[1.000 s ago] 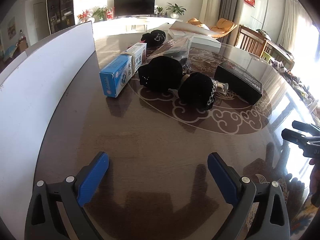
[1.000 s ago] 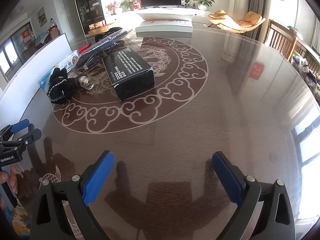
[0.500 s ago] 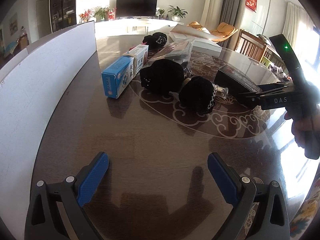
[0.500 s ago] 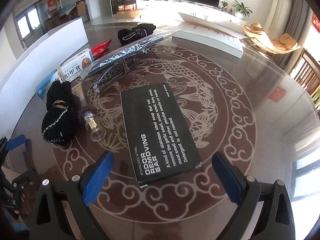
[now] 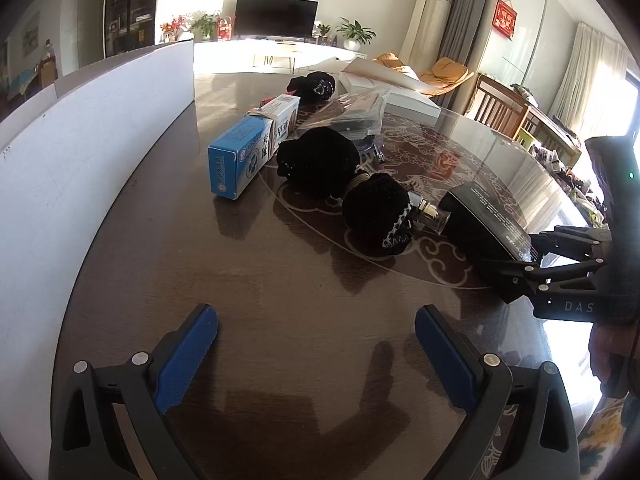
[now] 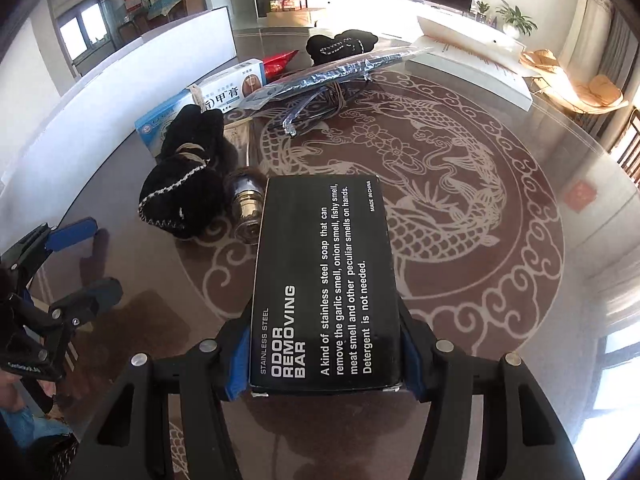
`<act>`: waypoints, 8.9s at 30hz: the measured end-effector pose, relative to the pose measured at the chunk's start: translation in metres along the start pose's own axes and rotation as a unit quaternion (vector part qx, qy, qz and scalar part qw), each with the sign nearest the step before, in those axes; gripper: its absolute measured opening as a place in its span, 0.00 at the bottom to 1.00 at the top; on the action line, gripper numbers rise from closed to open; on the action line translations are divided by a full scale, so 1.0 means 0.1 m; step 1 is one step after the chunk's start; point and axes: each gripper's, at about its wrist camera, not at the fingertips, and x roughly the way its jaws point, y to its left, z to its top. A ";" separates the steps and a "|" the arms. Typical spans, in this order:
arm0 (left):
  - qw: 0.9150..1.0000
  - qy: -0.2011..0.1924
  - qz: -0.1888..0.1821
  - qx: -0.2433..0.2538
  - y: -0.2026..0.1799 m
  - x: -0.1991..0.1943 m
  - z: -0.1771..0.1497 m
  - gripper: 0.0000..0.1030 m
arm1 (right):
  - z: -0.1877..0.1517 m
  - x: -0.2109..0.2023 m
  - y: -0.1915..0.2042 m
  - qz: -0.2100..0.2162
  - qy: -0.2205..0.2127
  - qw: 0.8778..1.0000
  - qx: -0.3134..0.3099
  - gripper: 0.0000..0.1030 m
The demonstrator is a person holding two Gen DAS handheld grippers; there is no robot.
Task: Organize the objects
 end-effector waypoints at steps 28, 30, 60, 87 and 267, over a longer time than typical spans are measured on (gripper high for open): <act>1.000 0.002 0.006 0.003 -0.03 0.01 0.00 0.98 | -0.37 -0.09 -0.49 -0.072 -0.051 0.991 0.099 0.97; 1.000 0.003 0.009 0.005 -0.03 0.02 0.00 0.98 | -0.37 -0.09 -0.49 -0.072 -0.050 0.991 0.100 0.98; 0.995 0.024 -0.074 -0.060 0.28 -0.11 0.15 0.30 | -0.39 -0.09 -0.50 -0.076 -0.050 0.991 0.102 1.00; 0.994 -0.079 -0.066 -0.044 0.41 -1.12 0.17 0.32 | 0.08 -0.44 -0.33 0.077 -0.012 0.986 0.146 0.57; 0.996 0.042 0.055 0.061 0.21 0.04 -0.04 1.00 | 1.01 0.57 0.67 0.028 0.046 0.996 -0.066 0.74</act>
